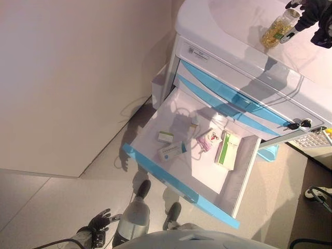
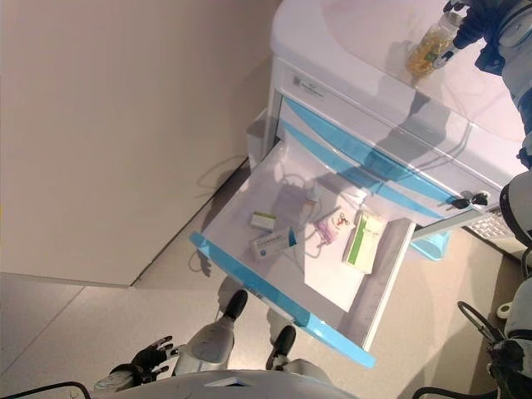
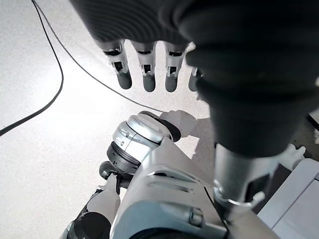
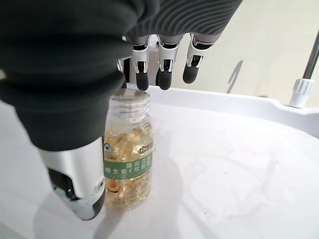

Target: Open the drawer and pick up the medicine

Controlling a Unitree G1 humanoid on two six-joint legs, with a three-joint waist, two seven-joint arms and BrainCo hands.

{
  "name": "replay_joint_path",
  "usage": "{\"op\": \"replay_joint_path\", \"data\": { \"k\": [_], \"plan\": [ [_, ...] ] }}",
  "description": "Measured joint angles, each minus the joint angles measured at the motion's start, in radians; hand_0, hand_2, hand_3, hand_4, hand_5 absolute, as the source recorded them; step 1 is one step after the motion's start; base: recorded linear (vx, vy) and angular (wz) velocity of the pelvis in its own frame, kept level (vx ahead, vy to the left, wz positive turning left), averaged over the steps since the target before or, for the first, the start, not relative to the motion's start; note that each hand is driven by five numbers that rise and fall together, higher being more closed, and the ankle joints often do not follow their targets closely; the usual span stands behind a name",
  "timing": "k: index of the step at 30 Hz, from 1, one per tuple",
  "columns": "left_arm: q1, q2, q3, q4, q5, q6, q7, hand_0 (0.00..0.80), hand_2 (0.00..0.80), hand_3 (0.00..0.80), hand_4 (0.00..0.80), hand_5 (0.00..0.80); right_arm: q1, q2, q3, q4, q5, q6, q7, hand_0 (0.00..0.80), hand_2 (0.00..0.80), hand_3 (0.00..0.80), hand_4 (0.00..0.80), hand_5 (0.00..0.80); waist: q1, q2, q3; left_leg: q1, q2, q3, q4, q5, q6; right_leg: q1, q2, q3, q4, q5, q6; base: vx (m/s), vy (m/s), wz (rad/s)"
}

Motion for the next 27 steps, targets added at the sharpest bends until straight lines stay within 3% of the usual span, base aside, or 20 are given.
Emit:
{"op": "replay_joint_path", "data": {
  "k": [11,17,21,25,27],
  "plan": [
    [-0.01,0.003,0.0,0.001,0.006,0.011,-0.001,0.0,0.0,0.0,0.0,0.0,-0.011,-0.071,-0.013,-0.002,0.086,-0.027,-0.065,0.0,0.0,0.0,0.0,0.0,-0.018,0.001,-0.005,0.038,0.001,0.045,0.0,-0.008,0.006,0.017,-0.005,0.04,0.0,0.005,-0.003,-0.021,-0.017,-0.11],
    [-0.007,0.003,0.0,0.001,0.044,0.044,-0.008,0.0,0.0,0.0,0.0,0.0,0.043,-0.124,-0.136,-0.01,0.136,-0.052,-0.093,0.0,0.0,0.0,0.0,0.0,-0.061,0.008,-0.062,0.052,0.001,0.082,0.0,-0.017,0.016,0.018,-0.008,0.078,0.0,0.009,0.0,-0.013,-0.015,-0.19],
    [-0.001,0.002,-0.003,0.002,0.081,0.05,-0.02,0.0,0.0,0.0,0.0,0.0,0.303,-0.131,-0.431,-0.114,0.375,-0.072,-0.157,0.0,0.0,0.0,0.0,0.0,-0.1,0.026,-0.103,0.085,0.003,0.115,0.0,-0.032,0.02,0.034,-0.009,0.11,0.0,0.009,0.002,-0.034,-0.016,-0.23],
    [0.029,-0.02,-0.003,0.014,0.088,0.063,-0.024,0.0,0.0,0.0,0.0,0.0,0.692,0.018,-0.82,-0.341,0.63,-0.162,-0.272,0.0,0.0,0.0,0.0,0.0,-0.166,0.076,-0.142,0.109,0.006,0.165,-0.001,-0.049,0.023,0.033,-0.009,0.157,0.004,0.014,0.009,-0.026,-0.001,-0.41],
    [0.031,-0.034,-0.004,0.023,0.092,0.066,-0.028,0.0,0.0,0.0,0.0,0.0,0.845,0.084,-0.899,-0.436,0.693,-0.191,-0.302,0.0,0.0,0.0,0.0,0.0,-0.195,0.106,-0.147,0.113,0.01,0.188,-0.001,-0.053,0.023,0.03,-0.008,0.175,0.001,0.022,0.01,-0.011,-0.042,-0.39]
  ]
}}
